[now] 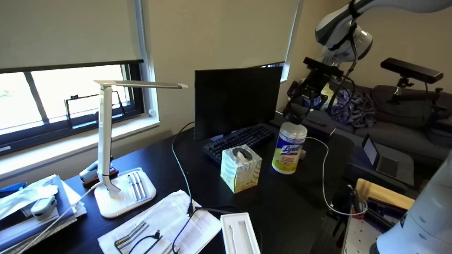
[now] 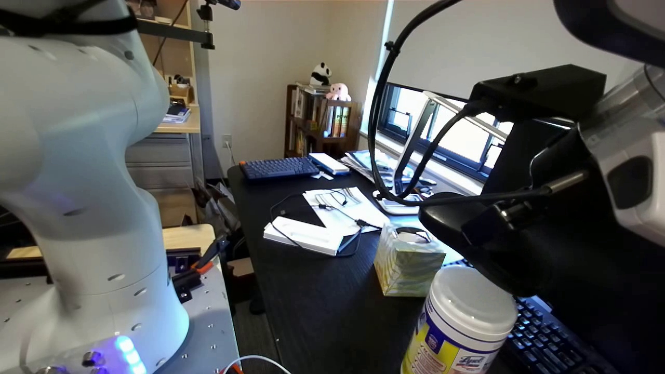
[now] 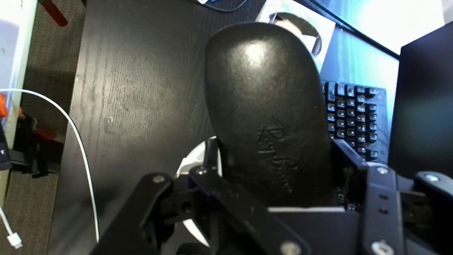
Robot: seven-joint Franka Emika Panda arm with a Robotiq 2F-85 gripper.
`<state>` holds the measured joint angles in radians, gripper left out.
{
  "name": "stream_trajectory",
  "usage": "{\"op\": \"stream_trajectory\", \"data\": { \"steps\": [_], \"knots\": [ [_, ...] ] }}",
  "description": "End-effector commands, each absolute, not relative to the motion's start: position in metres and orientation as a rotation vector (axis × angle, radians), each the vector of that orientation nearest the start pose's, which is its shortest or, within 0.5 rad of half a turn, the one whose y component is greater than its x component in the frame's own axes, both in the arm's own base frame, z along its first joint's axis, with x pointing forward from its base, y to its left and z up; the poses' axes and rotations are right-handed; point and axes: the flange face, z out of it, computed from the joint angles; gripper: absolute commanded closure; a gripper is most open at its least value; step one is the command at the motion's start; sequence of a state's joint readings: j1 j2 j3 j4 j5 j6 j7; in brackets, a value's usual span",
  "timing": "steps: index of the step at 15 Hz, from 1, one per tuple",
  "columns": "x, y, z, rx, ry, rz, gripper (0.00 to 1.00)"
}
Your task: Put the eyeglasses case on top of the bottle
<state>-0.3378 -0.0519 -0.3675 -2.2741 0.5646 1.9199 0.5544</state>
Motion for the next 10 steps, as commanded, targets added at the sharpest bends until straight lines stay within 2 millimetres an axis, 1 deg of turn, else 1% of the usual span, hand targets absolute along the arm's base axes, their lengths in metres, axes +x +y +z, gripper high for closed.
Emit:
{"op": "stream_trajectory", "data": {
  "steps": [1, 6, 10],
  "knots": [
    [0.39, -0.293, 0.362, -1.823, 1.84, 0.456, 0.47],
    [0.388, -0.31, 0.359, -1.736, 1.978, 0.506, 0.47],
    [0.39, -0.316, 0.359, -1.724, 2.082, 0.505, 0.47]
  ]
}}
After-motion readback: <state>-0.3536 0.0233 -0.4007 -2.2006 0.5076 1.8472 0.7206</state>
